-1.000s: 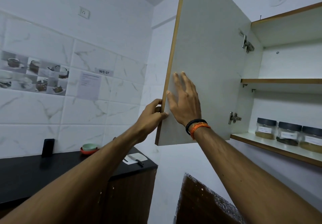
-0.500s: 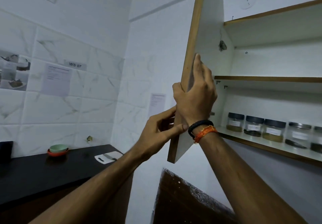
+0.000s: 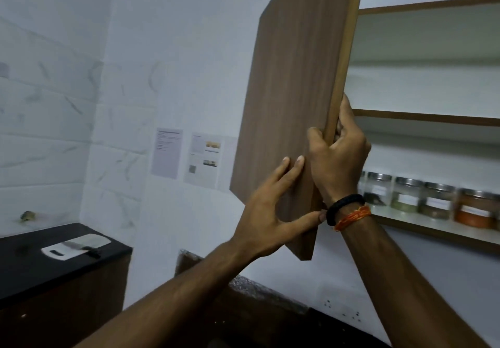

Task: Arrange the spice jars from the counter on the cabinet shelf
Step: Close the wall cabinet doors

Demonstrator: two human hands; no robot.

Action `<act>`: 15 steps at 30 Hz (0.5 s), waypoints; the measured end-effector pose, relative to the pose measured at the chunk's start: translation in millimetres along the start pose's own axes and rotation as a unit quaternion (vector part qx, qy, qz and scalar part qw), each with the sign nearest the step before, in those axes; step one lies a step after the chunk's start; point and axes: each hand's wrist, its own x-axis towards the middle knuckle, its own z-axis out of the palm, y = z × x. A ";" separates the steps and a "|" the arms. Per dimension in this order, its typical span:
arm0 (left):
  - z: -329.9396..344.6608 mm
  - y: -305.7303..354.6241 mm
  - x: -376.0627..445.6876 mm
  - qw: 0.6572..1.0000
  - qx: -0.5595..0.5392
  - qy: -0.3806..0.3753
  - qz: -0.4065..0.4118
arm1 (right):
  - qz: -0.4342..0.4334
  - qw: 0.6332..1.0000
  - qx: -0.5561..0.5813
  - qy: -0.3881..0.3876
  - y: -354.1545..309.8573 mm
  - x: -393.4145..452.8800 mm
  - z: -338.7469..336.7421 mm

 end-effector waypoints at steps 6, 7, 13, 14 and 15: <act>55.9 -10.2 19.2 0.997 0.040 -0.056 0.028 | 0.072 0.996 -0.021 -0.056 42.7 21.8 -39.6; 63.7 -15.3 22.0 0.996 0.054 -0.060 0.038 | 0.083 0.994 -0.025 -0.069 48.0 25.7 -44.2; 111.0 -41.4 37.0 0.987 0.117 -0.077 0.085 | 0.102 0.978 -0.137 -0.118 77.2 41.5 -71.0; 116.6 -45.0 39.5 0.985 0.126 -0.080 0.092 | 0.097 0.974 -0.167 -0.116 82.7 42.9 -72.9; 123.2 -48.1 42.5 0.982 0.138 -0.085 0.098 | 0.090 0.969 -0.201 -0.114 89.3 44.1 -75.6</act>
